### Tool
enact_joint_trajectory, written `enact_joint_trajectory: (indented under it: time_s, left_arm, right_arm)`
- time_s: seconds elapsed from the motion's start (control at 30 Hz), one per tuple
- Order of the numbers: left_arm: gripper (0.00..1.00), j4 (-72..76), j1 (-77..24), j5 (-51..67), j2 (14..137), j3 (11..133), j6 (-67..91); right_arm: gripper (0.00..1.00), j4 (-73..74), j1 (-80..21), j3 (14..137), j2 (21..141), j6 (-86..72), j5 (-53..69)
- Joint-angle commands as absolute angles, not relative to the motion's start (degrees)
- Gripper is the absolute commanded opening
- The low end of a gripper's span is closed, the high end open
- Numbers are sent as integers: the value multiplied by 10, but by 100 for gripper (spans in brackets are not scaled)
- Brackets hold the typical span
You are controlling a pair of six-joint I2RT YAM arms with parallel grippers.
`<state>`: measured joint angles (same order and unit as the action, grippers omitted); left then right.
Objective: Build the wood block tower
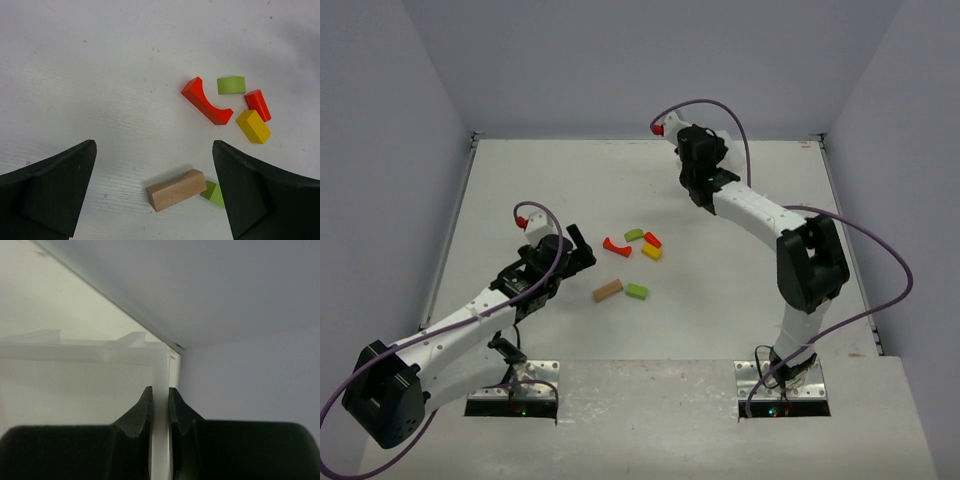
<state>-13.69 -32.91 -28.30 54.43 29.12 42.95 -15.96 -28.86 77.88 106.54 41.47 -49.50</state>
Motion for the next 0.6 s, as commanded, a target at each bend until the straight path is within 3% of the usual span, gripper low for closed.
enact_joint_trajectory:
  time_s: [0.0, 0.2, 0.43, 0.57]
  left_arm:
    - [100, -129, -327, -301, 538, 319, 412]
    - [100, -126, -327, -288, 526, 322, 408]
    - [100, -127, -328, -277, 508, 317, 408]
    - [100, -128, -327, -283, 501, 315, 410]
  right_arm:
    - [0, 246, -287, 899, 999, 179, -191]
    - [0, 318, -247, 943, 982, -21, -172]
    - [0, 348, -67, 987, 1041, -304, 150]
    - [0, 331, -26, 991, 1087, -365, 153]
